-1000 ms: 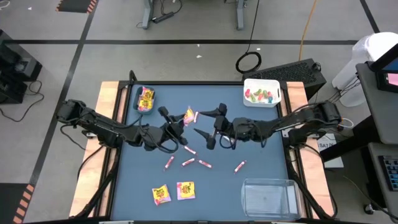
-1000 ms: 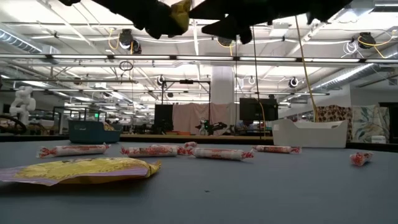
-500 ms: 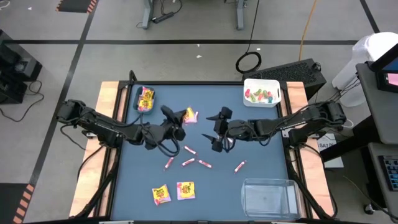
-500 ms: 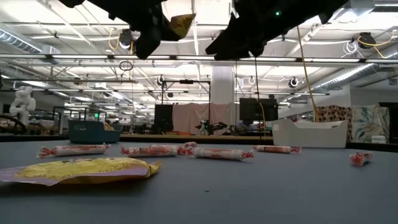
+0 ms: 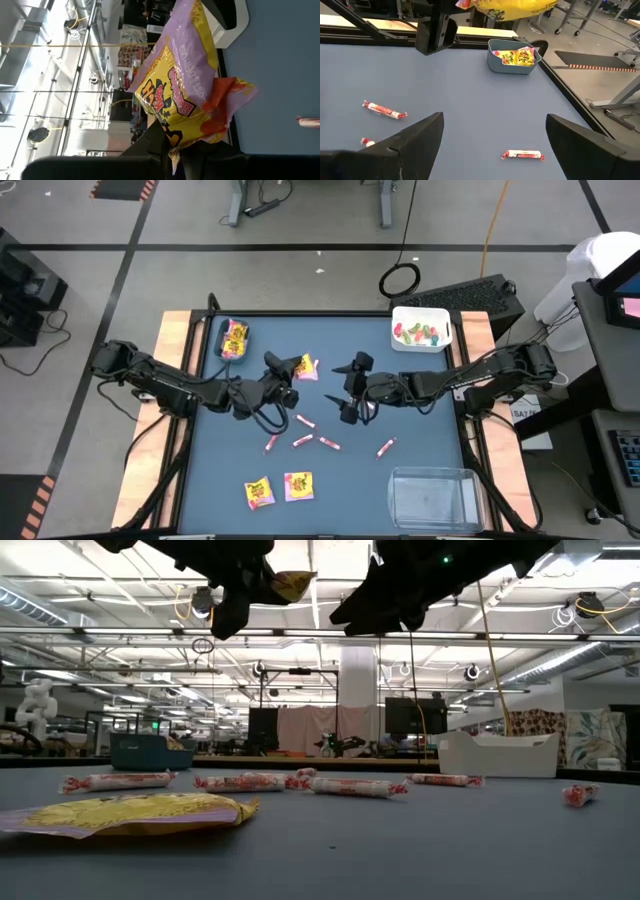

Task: Sort candy
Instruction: Put the yellow candy pack into the blue bin

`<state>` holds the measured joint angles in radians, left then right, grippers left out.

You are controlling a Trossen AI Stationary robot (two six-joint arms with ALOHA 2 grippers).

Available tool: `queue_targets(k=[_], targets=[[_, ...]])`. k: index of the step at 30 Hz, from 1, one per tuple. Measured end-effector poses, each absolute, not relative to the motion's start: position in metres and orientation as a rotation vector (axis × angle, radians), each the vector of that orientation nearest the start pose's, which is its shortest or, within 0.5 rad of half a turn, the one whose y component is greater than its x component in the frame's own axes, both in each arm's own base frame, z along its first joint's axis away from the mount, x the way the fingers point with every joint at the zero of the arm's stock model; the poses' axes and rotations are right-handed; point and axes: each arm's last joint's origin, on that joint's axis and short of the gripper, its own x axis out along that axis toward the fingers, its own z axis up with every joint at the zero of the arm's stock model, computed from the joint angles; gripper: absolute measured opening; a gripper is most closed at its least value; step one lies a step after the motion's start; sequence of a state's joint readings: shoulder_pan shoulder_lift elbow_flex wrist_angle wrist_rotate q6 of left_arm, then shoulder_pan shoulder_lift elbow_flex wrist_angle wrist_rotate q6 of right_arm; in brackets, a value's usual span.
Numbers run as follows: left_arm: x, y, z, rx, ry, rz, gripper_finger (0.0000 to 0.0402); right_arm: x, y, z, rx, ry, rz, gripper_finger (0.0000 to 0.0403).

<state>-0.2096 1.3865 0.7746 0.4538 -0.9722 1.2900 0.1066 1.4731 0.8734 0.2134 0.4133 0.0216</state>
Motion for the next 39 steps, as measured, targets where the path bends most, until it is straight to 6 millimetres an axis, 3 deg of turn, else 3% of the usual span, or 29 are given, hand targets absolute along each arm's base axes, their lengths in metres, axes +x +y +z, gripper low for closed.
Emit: queue_targets(k=[11, 21, 25, 39], targets=[[0.2883, -0.0369, 0.2582, 1.294, 0.604, 0.574, 0.0040, 0.3170, 0.0222, 0.2418, -0.079, 0.372, -0.307, 0.0341], [0.2883, -0.0369, 0.2582, 0.901, 0.453, 0.660, 0.0040, 0.3171, 0.0222, 0.2419, -0.085, 0.373, -0.306, 0.0341], [0.2882, -0.0373, 0.2582, 0.696, 0.373, 0.694, 0.0040, 0.3170, 0.0222, 0.2418, -0.085, 0.373, -0.306, 0.0341], [0.2883, -0.0375, 0.2581, -0.264, -0.008, 0.771, 0.0041, 0.3170, 0.0221, 0.2418, -0.083, 0.373, -0.307, 0.0341]])
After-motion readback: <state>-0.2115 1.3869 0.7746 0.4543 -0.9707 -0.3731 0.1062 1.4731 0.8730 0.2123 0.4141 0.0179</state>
